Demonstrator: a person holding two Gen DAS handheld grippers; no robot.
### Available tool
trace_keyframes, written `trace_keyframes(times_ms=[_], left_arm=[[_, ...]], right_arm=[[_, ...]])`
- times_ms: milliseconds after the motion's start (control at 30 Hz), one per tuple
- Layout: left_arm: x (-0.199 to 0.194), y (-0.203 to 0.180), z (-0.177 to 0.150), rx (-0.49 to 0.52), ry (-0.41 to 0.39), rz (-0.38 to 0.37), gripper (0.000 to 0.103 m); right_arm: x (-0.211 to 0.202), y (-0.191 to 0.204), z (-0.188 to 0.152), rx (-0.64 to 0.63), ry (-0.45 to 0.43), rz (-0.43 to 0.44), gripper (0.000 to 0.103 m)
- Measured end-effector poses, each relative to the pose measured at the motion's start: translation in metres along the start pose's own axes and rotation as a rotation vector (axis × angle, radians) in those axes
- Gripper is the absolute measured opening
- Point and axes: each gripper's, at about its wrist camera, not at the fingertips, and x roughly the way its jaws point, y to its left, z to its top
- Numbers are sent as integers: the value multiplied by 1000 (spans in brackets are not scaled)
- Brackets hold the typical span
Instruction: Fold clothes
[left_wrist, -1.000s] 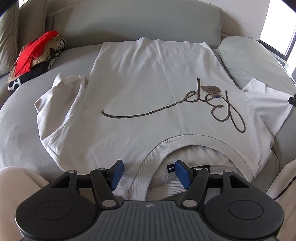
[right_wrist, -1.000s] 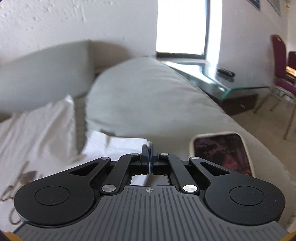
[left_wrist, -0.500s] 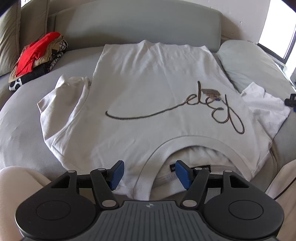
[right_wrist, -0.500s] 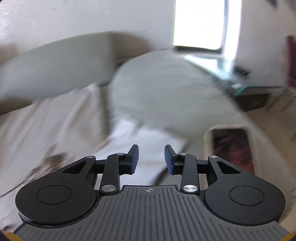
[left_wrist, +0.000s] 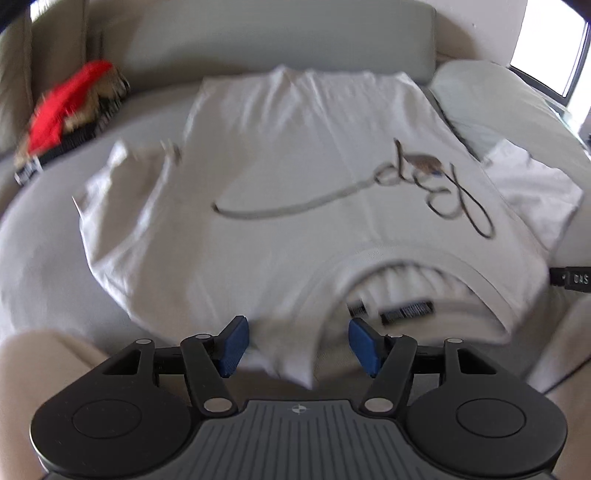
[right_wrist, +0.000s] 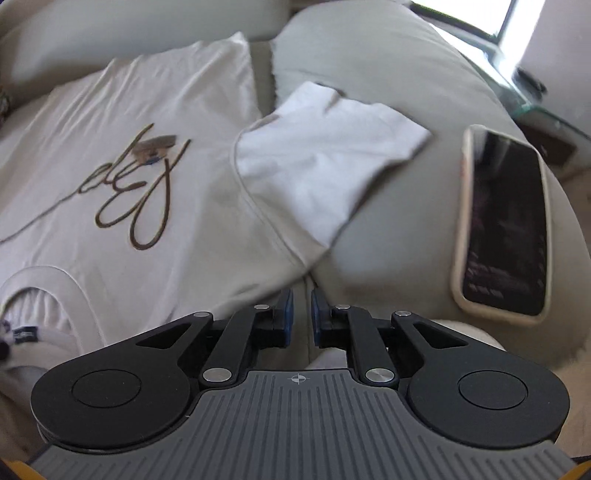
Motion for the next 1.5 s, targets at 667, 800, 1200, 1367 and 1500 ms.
trace_keyframes(times_ms=[667,800,1200,1367,1500], left_arm=[[-33,110,2,-426,-143,-72,60],[-32,196,11,-736,-216,-51,57],[65,269,36,-956,-54,-468,64],[80,270,49,-1004,-74,-514,62],[67,276,41,-1123,-239,-507,52]], right_arm=[[-44,103,-15,-260,5,337,25],[-50,115,-1,-220,-25,402,32],[-30,151,13,-195,-27,451,32],[-11,146,10,-146,17,424,32],[0,139,8,-117,45,406,32]])
